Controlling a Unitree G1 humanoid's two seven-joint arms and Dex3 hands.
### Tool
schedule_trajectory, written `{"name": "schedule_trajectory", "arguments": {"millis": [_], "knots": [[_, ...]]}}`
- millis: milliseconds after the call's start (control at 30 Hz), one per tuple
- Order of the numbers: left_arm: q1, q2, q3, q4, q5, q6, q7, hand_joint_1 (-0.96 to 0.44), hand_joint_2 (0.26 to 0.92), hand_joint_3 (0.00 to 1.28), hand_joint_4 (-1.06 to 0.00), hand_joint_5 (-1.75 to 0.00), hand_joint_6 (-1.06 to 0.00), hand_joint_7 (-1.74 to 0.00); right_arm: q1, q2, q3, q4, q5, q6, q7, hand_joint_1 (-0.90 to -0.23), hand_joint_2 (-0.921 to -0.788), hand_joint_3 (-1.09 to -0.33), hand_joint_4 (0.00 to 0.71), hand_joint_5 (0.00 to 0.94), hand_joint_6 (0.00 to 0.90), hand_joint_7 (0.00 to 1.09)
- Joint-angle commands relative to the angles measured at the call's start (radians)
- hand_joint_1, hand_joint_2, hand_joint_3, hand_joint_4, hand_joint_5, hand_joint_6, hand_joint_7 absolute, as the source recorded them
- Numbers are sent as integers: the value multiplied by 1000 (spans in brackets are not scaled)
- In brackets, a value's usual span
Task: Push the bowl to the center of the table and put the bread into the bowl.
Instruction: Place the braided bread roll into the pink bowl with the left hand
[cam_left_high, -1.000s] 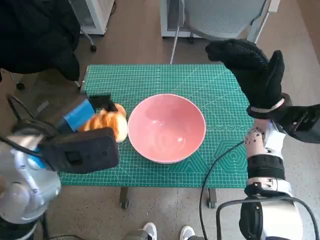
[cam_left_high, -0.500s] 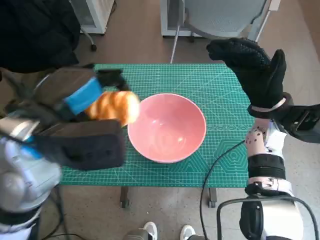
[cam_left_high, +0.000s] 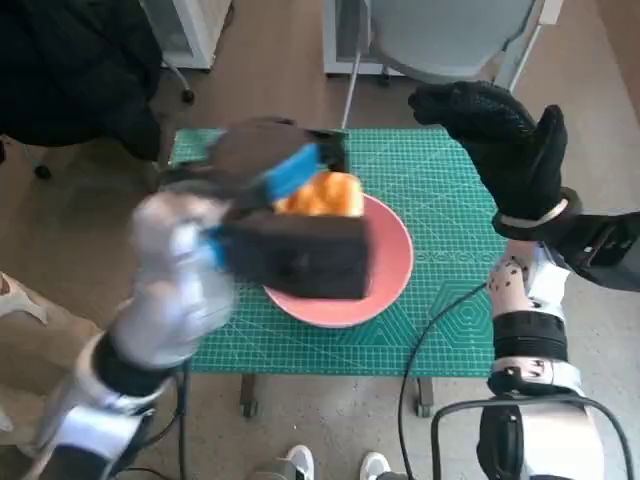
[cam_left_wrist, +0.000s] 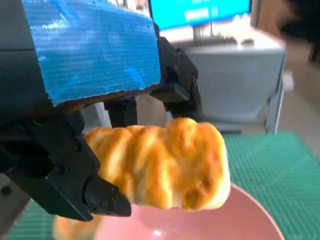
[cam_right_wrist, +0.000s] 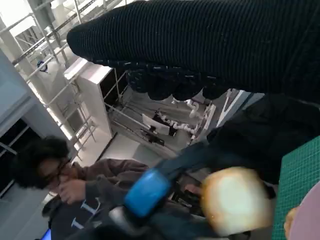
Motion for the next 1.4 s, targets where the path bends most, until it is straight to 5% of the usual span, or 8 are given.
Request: {"name": "schedule_trajectory", "arguments": {"millis": [33,200,433,567,700,833,967,1400], "knots": [[-55,-47,-15,136,-17,-52,56,233,747,620,-417,-1579,-473,-680,34,-11,2,-17,-5,14,-5,-732,-921,-876,287,0,321,1],[-102,-98,-29,287,-28,-70,74,40,841,460,-379,-1523,-395,-1339,48,-16,8,-47,-9,22,-19,-730,-921,-882,285,0,323,2],[-115,-128,-1,368,-89,-43,43,4,870,397,-383,-1494,-389,-1449,70,-21,14,-88,-10,31,-38,-732,-921,-880,274,0,328,4],[-94,-108,8,346,-127,-49,14,283,837,426,-444,-1505,-167,-614,76,-23,15,-99,-9,35,-45,-732,-921,-880,271,0,328,4],[-93,-89,-6,360,-142,-69,4,-14,785,211,-152,-455,-49,-404,79,-22,17,-102,-11,33,-53,-726,-921,-880,269,0,327,3],[-104,-78,-26,380,-134,-77,-9,-225,724,109,-31,-95,-10,-337,79,-19,21,-100,-15,28,-61,-722,-921,-881,267,0,325,2],[-106,-70,-32,380,-134,-81,-17,-377,707,76,-6,-19,-2,-306,76,-18,23,-95,-16,25,-65,-721,-921,-880,265,0,323,1],[-62,-19,-27,273,-117,-78,-20,-335,713,46,1,1,0,-259,67,-13,31,-80,-14,31,-64,-724,-921,-874,266,1,322,1]]}}
